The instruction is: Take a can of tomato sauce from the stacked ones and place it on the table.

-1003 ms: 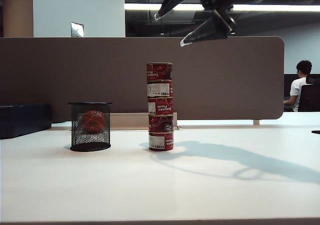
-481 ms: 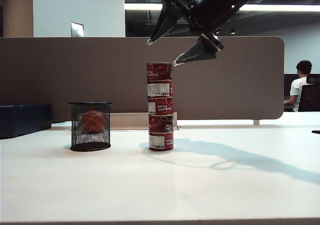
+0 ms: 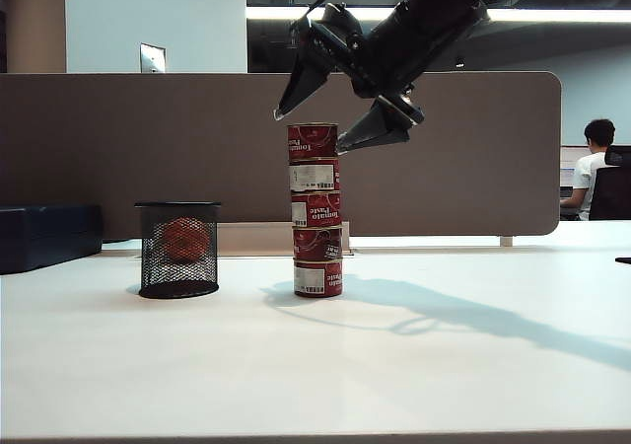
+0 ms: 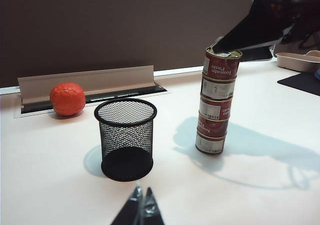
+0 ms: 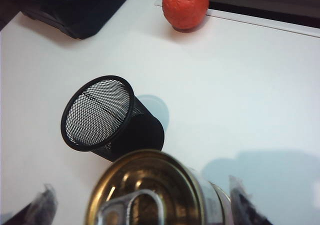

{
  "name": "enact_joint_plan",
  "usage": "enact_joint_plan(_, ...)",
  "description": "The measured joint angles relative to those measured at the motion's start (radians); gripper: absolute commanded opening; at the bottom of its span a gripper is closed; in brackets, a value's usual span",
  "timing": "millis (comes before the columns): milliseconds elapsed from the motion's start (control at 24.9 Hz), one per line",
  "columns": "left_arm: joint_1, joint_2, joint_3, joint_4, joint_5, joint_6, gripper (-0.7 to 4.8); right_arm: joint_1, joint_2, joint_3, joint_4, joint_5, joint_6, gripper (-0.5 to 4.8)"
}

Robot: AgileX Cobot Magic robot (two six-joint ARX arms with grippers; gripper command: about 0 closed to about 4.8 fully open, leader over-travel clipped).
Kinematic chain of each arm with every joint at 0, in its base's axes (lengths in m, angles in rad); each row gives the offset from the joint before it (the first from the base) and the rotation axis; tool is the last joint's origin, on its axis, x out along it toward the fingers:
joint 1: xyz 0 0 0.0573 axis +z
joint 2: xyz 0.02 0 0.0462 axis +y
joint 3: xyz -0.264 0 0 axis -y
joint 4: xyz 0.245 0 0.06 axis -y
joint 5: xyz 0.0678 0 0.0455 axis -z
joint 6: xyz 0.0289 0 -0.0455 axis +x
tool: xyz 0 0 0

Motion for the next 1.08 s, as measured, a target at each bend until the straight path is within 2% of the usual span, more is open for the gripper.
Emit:
enact_joint_plan(481, 0.0, 0.0, 0.0, 0.0, 0.0, 0.0, -0.06, 0.0, 0.0, 0.0, 0.001, 0.036, 0.0, 4.79)
enact_joint_plan(682, 0.0, 0.0, 0.0, 0.0, 0.0, 0.0, -0.06, 0.0, 0.0, 0.0, 0.0, 0.036, 0.0, 4.55)
enact_joint_plan(802, 0.0, 0.0, 0.0, 0.0, 0.0, 0.0, -0.06, 0.0, 0.0, 0.0, -0.008, 0.036, 0.0, 4.15)
enact_joint_plan(1083, 0.0, 0.0, 0.0, 0.0, 0.0, 0.0, -0.06, 0.0, 0.0, 0.0, -0.034, 0.036, -0.001, 3.98)
